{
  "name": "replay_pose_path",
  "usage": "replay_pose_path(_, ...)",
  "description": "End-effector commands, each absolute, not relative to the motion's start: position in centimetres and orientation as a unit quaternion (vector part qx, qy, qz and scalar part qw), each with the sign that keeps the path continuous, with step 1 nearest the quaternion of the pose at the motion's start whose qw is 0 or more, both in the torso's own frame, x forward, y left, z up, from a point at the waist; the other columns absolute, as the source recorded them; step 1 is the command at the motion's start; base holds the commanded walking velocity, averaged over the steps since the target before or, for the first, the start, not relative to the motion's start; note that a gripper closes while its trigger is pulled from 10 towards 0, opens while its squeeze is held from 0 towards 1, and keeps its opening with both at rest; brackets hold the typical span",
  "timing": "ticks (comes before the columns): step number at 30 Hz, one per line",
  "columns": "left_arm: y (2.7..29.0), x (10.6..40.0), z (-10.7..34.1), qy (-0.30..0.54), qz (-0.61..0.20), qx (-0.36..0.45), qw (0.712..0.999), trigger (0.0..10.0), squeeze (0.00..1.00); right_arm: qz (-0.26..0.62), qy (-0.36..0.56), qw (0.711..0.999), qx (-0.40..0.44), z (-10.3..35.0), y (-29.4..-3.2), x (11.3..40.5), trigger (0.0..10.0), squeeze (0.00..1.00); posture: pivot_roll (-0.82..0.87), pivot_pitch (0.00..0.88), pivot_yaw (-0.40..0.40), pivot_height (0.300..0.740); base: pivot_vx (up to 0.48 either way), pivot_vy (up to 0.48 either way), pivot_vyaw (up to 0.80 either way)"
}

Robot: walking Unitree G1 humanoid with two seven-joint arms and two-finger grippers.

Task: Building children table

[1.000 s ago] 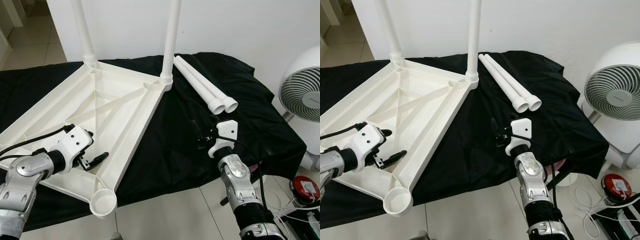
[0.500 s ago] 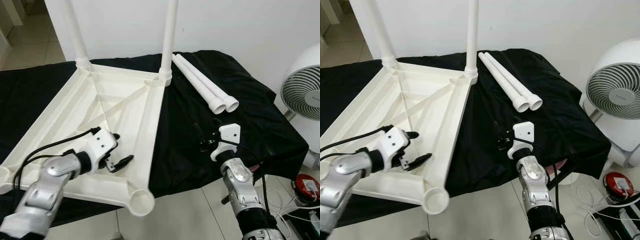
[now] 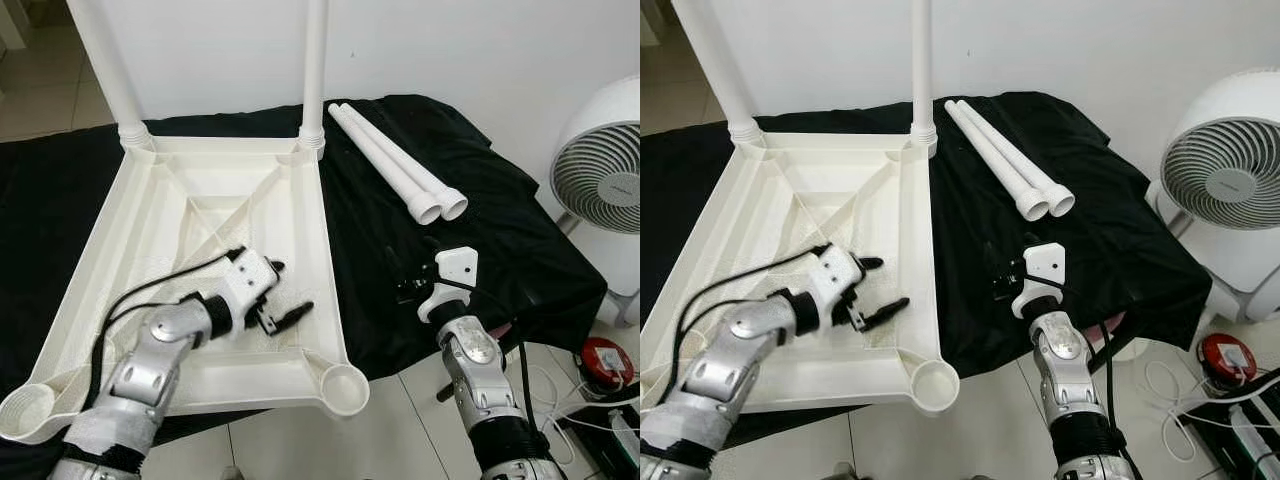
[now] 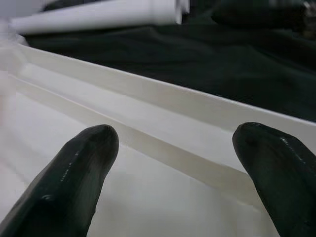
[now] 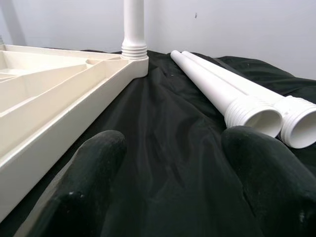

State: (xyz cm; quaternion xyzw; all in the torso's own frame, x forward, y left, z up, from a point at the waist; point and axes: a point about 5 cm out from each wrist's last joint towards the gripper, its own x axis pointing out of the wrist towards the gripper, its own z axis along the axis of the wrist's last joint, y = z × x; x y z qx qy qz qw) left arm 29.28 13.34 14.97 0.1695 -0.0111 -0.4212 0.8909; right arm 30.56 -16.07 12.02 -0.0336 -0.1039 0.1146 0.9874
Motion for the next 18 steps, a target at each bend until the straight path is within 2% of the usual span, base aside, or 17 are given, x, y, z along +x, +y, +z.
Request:
replay_pose_path(1, 14.5, 29.8, 16.2, -0.043, -0.360, 0.155, 0.919, 10.0, 0.00, 0.114, -0.103, 0.988, -0.027, 12.0, -15.9, 30.5, 10.0, 0.00, -0.02, 0.030, -0.005, 0.740, 0.000, 0.000, 0.00)
replay_pose_path(3, 14.8, 29.8, 16.6, -0.045, -0.358, 0.141, 0.922, 10.0, 0.03, 0.114, -0.104, 0.988, -0.025, 12.1, -15.9, 30.5, 10.0, 0.00, -0.02, 0.029, -0.007, 0.740, 0.000, 0.000, 0.00)
replay_pose_path(4, 15.1, 29.6, 16.8, -0.046, -0.365, 0.130, 0.921, 10.0, 1.00, 0.114, -0.104, 0.988, -0.022, 12.1, -15.9, 30.5, 10.0, 0.00, -0.01, 0.031, -0.010, 0.740, 0.000, 0.000, 0.00)
replay_pose_path(7, 15.3, 29.2, 16.9, -0.044, -0.376, 0.125, 0.917, 10.0, 1.00, 0.118, -0.103, 0.988, -0.015, 12.1, -15.8, 30.5, 10.0, 0.00, -0.01, 0.033, -0.011, 0.740, 0.000, 0.000, 0.00)
replay_pose_path(8, 15.4, 28.7, 16.9, -0.043, -0.392, 0.120, 0.911, 10.0, 1.00, 0.120, -0.101, 0.988, -0.005, 12.1, -15.7, 30.5, 10.0, 0.44, -0.01, 0.035, -0.012, 0.740, 0.000, 0.000, 0.00)
replay_pose_path(9, 15.4, 28.7, 16.9, -0.043, -0.392, 0.120, 0.911, 10.0, 1.00, 0.120, -0.101, 0.988, -0.005, 12.1, -15.7, 30.5, 10.0, 0.44, -0.01, 0.035, -0.012, 0.740, 0.000, 0.000, 0.00)
replay_pose_path(10, 15.6, 28.3, 16.9, -0.042, -0.403, 0.117, 0.907, 10.0, 1.00, 0.126, -0.099, 0.987, 0.010, 12.1, -15.7, 30.4, 10.0, 0.79, 0.00, 0.034, -0.014, 0.740, 0.000, 0.000, 0.00)
replay_pose_path(11, 15.6, 27.7, 16.9, -0.041, -0.417, 0.116, 0.900, 10.0, 1.00, 0.130, -0.100, 0.986, 0.017, 12.2, -15.8, 30.4, 10.0, 1.00, 0.00, 0.036, -0.018, 0.740, 0.000, 0.000, 0.00)
replay_pose_path(15, 15.7, 27.0, 16.8, -0.040, -0.435, 0.121, 0.891, 10.0, 1.00, 0.129, -0.100, 0.987, 0.010, 12.2, -16.1, 30.3, 10.0, 1.00, 0.00, 0.036, -0.020, 0.740, 0.000, 0.000, 0.00)
replay_pose_path(16, 15.9, 26.6, 16.7, -0.038, -0.444, 0.127, 0.886, 10.0, 1.00, 0.131, -0.102, 0.986, 0.001, 12.3, -16.3, 30.2, 10.0, 0.33, 0.00, 0.035, -0.021, 0.740, 0.000, 0.000, 0.00)
replay_pose_path(18, 15.9, 26.6, 16.7, -0.038, -0.444, 0.127, 0.886, 10.0, 1.00, 0.131, -0.102, 0.986, 0.001, 12.3, -16.3, 30.2, 10.0, 0.33, 0.00, 0.035, -0.021, 0.740, 0.000, 0.000, 0.00)
